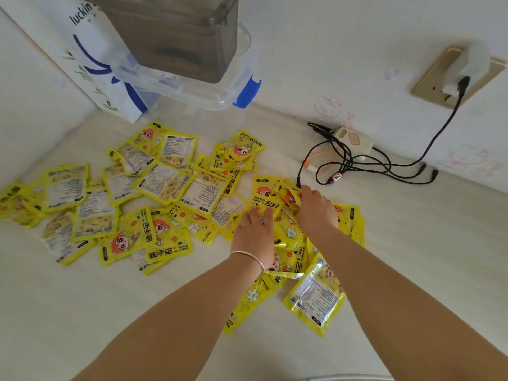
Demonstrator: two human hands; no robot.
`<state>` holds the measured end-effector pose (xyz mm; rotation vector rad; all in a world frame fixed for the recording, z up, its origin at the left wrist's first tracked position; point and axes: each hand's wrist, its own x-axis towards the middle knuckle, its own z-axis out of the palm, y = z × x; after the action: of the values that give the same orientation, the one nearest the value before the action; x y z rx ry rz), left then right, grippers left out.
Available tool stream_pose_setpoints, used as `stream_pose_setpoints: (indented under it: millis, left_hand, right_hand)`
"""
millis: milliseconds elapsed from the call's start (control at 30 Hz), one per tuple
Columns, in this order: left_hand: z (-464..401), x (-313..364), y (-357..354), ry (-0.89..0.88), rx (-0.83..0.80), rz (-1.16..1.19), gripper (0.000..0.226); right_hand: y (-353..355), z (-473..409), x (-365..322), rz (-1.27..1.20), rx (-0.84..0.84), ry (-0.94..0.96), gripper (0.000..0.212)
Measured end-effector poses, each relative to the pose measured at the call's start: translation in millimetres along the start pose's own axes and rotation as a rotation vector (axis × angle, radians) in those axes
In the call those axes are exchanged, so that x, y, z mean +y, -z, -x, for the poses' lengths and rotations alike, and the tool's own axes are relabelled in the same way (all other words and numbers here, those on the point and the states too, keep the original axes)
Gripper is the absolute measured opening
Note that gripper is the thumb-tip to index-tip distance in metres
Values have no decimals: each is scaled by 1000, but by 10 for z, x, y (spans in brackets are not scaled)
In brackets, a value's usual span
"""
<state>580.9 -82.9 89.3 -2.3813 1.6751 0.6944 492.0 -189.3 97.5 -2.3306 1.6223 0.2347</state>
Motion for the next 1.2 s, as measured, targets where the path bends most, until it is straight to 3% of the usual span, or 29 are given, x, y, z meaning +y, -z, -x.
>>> stream_pose_setpoints:
  millis: [167, 300, 367, 467, 567, 633, 733, 900, 1200]
  left_hand:
    - [-8, -75, 158, -20, 165, 42, 66]
    - [35, -79, 376, 49, 294, 177, 55]
    - [67, -3, 490, 77, 404, 327, 48]
    - [124, 211, 633, 175, 491, 734, 43]
    - [158, 453, 689, 301, 473, 1114, 25]
    - [154, 616, 674, 335, 460, 1203, 29]
    - [120, 879, 631, 309, 480, 1204, 39]
    - [209, 1511, 534, 83, 377, 1161, 33]
    - [707, 2948, 21, -275, 39, 1026, 35]
  right_hand:
    - [33, -14, 82, -126, 51, -116, 34]
    - [148, 44, 147, -399, 113, -164, 33]
    - [253, 89, 184, -584, 145, -160, 29]
    - [430, 197, 268, -912, 135, -173, 26]
    - [532, 365, 428, -1237, 47, -235, 29]
    - [549, 472, 584, -1357, 29, -248, 28]
    - [581, 655, 888, -1553, 28, -278, 33]
    - [578, 1116, 1517, -1692, 74, -355, 43]
    - [462, 2306, 2539, -1800, 462, -628, 35]
